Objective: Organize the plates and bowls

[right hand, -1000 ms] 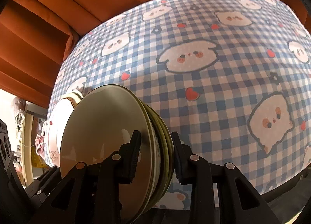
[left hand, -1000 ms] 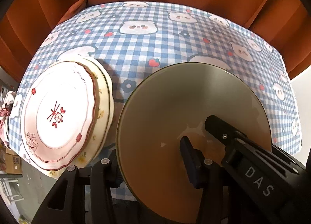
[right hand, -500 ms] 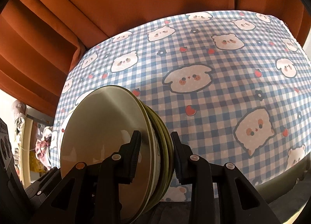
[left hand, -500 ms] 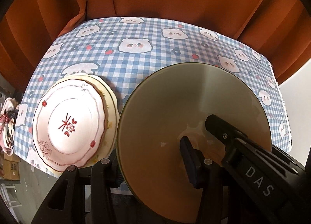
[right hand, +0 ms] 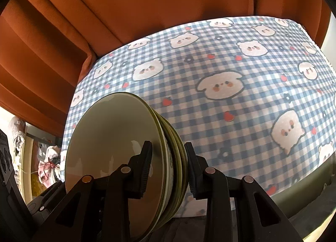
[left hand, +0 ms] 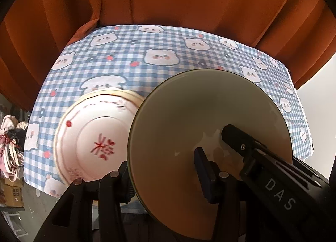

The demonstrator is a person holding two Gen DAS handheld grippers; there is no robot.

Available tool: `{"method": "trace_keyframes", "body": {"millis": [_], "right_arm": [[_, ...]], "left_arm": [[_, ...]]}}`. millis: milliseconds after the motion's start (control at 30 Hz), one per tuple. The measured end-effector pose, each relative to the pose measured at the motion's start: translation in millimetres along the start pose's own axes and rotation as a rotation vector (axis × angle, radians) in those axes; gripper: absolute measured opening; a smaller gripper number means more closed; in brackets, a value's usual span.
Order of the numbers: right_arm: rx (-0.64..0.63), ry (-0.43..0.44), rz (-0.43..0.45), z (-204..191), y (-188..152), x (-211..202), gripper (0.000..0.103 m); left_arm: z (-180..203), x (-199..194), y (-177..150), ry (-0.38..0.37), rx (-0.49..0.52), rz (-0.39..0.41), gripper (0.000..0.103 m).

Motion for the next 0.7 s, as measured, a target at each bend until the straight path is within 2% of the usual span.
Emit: {"method": "trace_keyframes", "body": {"millis": [700], "right_arm": [[-0.026,0.018,-0.021,-110.2,-35.5,29.3,0.034]], "left_arm": [[-116.5,-11.1,-5.5,0.022,-0.033,-0.007,0.048]]}}
Point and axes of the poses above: each gripper's, at about its wrist camera, not at the fingertips, and x roughly the way its jaws point, z to its right, y to its top, the point moved 10 cm from there along x, roughly the way its jaws point, and after that the axes turned 12 degrees about z, right-handed, at the moved point
